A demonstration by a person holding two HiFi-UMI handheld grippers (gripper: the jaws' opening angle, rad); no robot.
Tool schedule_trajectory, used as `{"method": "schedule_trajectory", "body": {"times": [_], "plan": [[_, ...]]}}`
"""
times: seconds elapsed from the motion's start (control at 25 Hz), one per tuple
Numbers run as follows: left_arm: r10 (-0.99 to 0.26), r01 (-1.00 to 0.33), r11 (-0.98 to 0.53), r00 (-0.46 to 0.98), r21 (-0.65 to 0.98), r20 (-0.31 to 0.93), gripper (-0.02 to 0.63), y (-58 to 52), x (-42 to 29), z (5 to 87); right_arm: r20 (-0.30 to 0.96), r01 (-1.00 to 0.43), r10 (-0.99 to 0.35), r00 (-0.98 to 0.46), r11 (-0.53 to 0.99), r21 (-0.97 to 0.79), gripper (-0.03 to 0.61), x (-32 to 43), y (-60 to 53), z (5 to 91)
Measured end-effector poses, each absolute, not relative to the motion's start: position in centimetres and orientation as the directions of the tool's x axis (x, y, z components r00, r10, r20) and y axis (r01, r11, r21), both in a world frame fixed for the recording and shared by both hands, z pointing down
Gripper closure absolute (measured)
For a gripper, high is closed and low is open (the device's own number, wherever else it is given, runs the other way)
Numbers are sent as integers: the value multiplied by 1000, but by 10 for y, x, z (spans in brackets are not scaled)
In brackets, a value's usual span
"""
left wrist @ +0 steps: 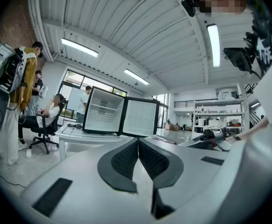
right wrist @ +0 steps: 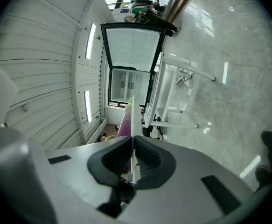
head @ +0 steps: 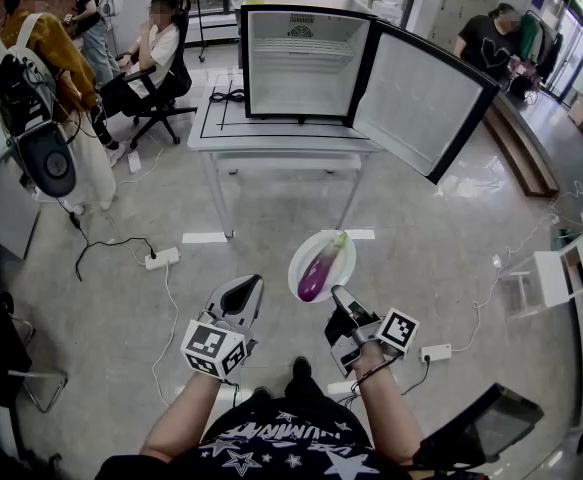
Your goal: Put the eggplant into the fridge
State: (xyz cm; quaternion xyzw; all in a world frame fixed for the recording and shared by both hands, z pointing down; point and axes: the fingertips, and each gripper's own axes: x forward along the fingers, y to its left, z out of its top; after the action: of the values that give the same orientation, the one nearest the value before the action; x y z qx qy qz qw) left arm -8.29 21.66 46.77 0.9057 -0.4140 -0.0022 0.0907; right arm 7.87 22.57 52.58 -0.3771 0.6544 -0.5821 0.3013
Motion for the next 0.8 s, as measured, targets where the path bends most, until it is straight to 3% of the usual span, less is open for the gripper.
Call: {"method": "schedule_trajectory", "body": {"times": [0.8], "plan": [[-709,-712,-691,701,123,75,604,233,-77,463,41,-154,-850,-526,48,-987,557,72,245,522]]}}
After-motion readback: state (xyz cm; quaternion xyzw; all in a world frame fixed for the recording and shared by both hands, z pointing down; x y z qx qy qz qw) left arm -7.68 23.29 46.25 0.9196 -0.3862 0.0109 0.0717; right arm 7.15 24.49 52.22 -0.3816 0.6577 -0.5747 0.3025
